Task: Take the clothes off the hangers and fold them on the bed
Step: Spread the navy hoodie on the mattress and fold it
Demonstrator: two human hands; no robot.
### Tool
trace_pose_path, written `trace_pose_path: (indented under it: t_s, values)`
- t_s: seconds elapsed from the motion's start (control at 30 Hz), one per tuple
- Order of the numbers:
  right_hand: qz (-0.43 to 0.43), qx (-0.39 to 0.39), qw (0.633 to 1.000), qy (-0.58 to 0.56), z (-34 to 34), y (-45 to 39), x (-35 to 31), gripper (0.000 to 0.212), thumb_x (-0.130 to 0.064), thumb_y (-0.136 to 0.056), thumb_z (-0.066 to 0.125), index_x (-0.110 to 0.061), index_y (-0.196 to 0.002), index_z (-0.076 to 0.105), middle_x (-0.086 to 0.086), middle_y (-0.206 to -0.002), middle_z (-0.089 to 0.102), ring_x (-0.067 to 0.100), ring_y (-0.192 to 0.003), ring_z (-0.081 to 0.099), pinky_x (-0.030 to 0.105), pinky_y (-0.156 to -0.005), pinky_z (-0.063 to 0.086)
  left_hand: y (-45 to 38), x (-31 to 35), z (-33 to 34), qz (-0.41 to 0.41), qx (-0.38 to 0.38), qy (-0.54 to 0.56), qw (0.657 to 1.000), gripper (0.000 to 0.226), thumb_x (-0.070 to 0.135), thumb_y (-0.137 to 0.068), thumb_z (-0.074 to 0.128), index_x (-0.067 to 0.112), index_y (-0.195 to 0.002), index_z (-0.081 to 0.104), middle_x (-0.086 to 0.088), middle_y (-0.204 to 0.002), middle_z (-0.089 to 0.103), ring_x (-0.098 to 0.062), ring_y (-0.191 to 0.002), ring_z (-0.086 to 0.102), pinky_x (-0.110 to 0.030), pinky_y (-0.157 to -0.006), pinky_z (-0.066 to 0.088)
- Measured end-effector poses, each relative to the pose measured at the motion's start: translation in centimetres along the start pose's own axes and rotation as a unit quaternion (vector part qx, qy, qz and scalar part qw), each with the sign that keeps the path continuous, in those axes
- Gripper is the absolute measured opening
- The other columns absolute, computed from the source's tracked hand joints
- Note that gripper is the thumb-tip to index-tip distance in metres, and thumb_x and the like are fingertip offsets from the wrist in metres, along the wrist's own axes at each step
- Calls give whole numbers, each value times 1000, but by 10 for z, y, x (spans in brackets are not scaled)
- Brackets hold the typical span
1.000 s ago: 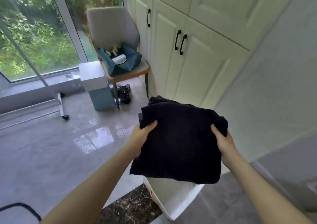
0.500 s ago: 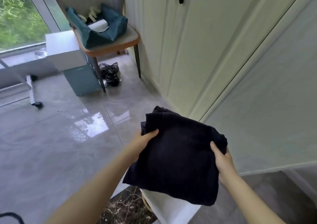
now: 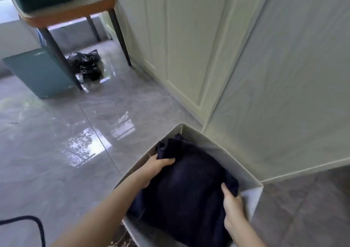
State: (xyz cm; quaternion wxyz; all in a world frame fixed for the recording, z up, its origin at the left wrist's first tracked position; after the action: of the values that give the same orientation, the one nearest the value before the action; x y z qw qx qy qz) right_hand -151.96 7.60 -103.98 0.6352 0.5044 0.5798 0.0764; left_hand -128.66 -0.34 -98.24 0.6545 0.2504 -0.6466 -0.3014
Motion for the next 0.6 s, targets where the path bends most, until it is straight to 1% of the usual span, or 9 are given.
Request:
trace_pose_path:
  t_s: [0.03,0.1,0.17,0.27,0.33,0.4,0.47,0.53,0.6]
  values:
    - [6,7,1000,-13,1,-12,10,54,-28,-87,65,-8,-134,46,7,-125,57,30,-114,54,43,-101,43,-11,-7,5,-2,-4,-10,1000,18,17,-86,67,17,-104,63,-5,-96,71,-23,-88,67,-35,-79,54]
    - [8,22,999,-37,5,-28,22,55,-25,-87,65,-6,-135,45,12,-130,55,31,-117,53,45,-103,41,-29,-17,12,-8,-13,-23,1000,17,18,-87,66,17,-104,62,-4,-93,70,-21,-83,67,-32,-74,54]
    - [5,46,997,-59,10,-47,33,53,-20,-89,63,-7,-136,44,14,-132,53,32,-119,52,46,-104,40,-51,-27,18,-9,-18,-50,999,24,21,-87,66,17,-110,61,-3,-93,69,-19,-83,66,-29,-71,53]
    - [-16,68,995,-77,21,-70,38,51,-17,-90,61,-8,-137,43,15,-135,51,33,-120,51,45,-104,40,-80,-36,21,1,-4,-85,996,43,31,-85,68,18,-123,56,-3,-110,66,-21,-97,63,-32,-88,50]
    - [-26,79,994,-67,27,-80,38,53,-15,-91,59,-6,-139,41,16,-137,49,33,-121,50,40,-103,40,-91,-39,20,19,26,-97,995,43,31,-84,69,23,-124,54,2,-117,62,-18,-101,60,-29,-91,46]
    - [-27,93,993,-67,31,-87,42,53,-16,-91,59,-7,-140,40,16,-138,48,34,-121,49,39,-99,39,-102,-44,21,38,41,-110,992,44,27,-85,69,24,-126,54,2,-119,61,-17,-101,59,-26,-90,44]
    - [-27,102,992,-63,35,-91,46,52,-18,-91,58,-8,-140,41,18,-136,49,35,-119,50,38,-97,40,-112,-50,22,51,46,-116,991,48,19,-85,69,17,-130,53,-2,-124,61,-21,-108,59,-27,-94,44]
    - [-22,112,991,-69,38,-95,54,51,-18,-91,58,-9,-139,42,17,-135,50,35,-118,51,39,-97,40,-123,-56,24,55,41,-106,992,48,10,-85,67,12,-130,52,-4,-123,60,-24,-111,59,-30,-97,44]
    - [-10,111,990,-85,42,-102,64,51,-17,-91,59,-10,-139,43,16,-134,51,35,-117,52,41,-99,42,-135,-61,24,47,36,-84,995,45,2,-84,64,11,-127,54,-4,-113,63,-25,-102,61,-31,-89,47]
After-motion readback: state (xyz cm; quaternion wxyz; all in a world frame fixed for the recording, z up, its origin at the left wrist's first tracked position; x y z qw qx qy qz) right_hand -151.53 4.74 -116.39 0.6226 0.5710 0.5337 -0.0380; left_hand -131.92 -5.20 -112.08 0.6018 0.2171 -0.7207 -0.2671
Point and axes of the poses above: each hand's wrist, its own y-axis away from the middle knuckle, its own z-axis out of the palm, x = y × z, the point moved 2 cm from there along -y, towards the middle knuckle
